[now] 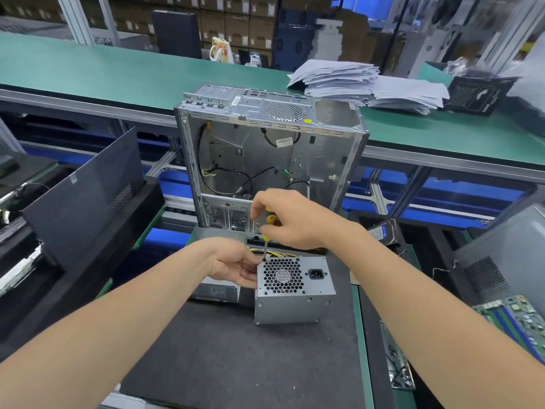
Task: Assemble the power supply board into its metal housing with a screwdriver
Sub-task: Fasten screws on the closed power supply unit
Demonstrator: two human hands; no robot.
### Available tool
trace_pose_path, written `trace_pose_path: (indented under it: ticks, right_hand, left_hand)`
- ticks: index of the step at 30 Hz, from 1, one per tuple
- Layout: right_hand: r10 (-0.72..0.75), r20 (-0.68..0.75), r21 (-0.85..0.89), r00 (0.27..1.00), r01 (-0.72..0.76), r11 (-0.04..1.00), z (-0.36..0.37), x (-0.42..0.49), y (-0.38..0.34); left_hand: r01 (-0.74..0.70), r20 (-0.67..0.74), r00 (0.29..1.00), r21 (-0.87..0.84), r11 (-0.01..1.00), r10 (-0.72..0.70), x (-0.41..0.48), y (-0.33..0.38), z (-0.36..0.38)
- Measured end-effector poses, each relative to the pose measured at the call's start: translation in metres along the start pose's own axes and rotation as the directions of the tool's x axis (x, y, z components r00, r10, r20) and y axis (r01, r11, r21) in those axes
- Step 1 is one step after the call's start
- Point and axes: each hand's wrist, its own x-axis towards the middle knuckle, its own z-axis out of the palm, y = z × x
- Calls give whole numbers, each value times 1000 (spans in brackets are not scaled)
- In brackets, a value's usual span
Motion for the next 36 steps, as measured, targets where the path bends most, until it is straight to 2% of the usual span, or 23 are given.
trace_pose_path:
  ticks: [2, 6, 8, 10, 13, 15, 17, 19, 21, 23, 25, 27, 29, 31, 33, 36]
  right_hand:
    - [-26, 50, 64, 998, 23, 998, -1, -1, 0]
    - [164, -190, -113, 968, -188, 976, 18, 4, -2]
    - [244, -251, -112, 937, -278, 954, 19, 5, 1]
    - [166, -224, -94, 960, -191, 977, 14, 3, 4]
    - [-70, -44, 46, 997, 72, 996, 8, -3, 0]
    - [-125, -1, 132, 992, 124, 983, 11, -5, -1]
    - [-51, -97, 181, 994, 68, 981, 17, -5, -1]
    - [95, -213, 214, 972, -48, 976, 21, -3, 0]
    - [208, -295, 141, 933, -172, 975, 25, -1, 0]
    - [198, -332, 76, 922, -183, 980, 26, 0, 1]
    - [76, -296, 26, 952, -71, 997, 23, -2, 2]
    - [-84, -180, 4, 980, 86, 996, 15, -3, 5]
    - [-189, -47, 56, 981, 192, 980, 8, -4, 6]
    - [-210, 49, 114, 976, 204, 972, 5, -4, 5]
    - [-199, 86, 122, 976, 188, 975, 5, -2, 4]
    - [-82, 15, 122, 997, 79, 989, 8, 1, 4]
  left_hand:
    - [-1, -14, 1000, 3, 1000, 1, 1, 0, 1]
    - [-10, -34, 999, 10, 1000, 10, 2, -1, 4]
    - [-8, -37, 999, 9, 1000, 9, 3, -1, 4]
    - [-14, -27, 1000, 8, 1000, 14, 2, -1, 3]
    - [-19, -11, 1000, 23, 1000, 19, 2, -1, 1]
    - [-21, -7, 1000, 34, 999, 21, 3, -1, 0]
    - [-19, -1, 1000, 36, 999, 19, 4, -2, 1]
    - [-19, -2, 1000, 32, 999, 19, 4, -2, 1]
    - [-16, -4, 1000, 26, 1000, 16, 3, -2, 1]
    - [-16, -1, 1000, 21, 1000, 16, 3, -2, 1]
    - [-21, 6, 1000, 19, 1000, 21, 2, -2, 0]
    - [-27, 13, 1000, 29, 999, 27, 3, -3, -1]
    - [-28, 16, 999, 39, 999, 28, 4, -3, -1]
    - [-26, 18, 1000, 52, 998, 26, 6, -3, -2]
    - [-25, 20, 1000, 68, 997, 24, 7, -3, -2]
    - [-30, 22, 999, 80, 996, 29, 7, -2, -1]
